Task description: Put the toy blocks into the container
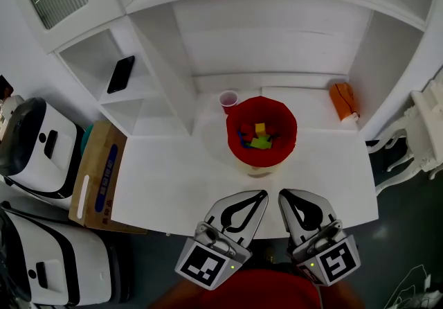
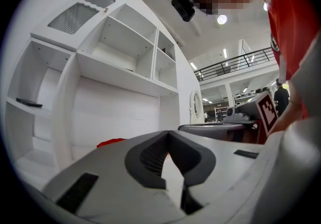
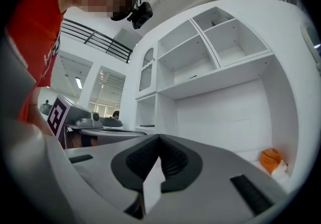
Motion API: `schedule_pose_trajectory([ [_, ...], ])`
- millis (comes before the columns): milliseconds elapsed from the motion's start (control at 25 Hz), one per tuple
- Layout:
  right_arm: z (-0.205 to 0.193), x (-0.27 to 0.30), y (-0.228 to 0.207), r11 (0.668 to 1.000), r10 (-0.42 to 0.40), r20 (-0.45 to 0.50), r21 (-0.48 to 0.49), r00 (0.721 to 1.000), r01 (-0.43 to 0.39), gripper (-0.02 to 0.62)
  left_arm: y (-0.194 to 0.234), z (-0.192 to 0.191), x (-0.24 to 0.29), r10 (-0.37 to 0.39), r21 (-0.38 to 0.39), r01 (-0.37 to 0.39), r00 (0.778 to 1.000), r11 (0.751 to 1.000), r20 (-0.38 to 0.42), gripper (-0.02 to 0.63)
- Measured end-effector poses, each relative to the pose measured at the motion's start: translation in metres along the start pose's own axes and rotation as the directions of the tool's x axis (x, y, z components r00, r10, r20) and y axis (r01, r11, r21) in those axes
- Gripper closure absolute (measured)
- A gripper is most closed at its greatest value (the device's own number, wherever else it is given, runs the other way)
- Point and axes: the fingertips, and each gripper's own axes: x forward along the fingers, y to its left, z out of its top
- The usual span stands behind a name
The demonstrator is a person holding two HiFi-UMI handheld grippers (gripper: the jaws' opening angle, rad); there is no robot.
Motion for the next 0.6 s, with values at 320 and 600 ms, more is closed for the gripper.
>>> schedule_pose_trajectory([
  [320, -0.008, -0.005, 0.008, 0.998, 0.048, -0.043, -0.034, 0.998, -0.049, 0.592, -0.003, -0.002, -0.001, 0.006, -0.007, -0.007, 1.0, 1.0, -0.007, 0.597],
  [600, -0.007, -0.006, 0.011, 0.998, 0.055, -0.034, -0.027, 0.998, -0.056, 0.592, -0.006, -0.002, -0.002, 0.014, -0.001, -0.014, 1.0, 1.0, -0.006, 0.597],
])
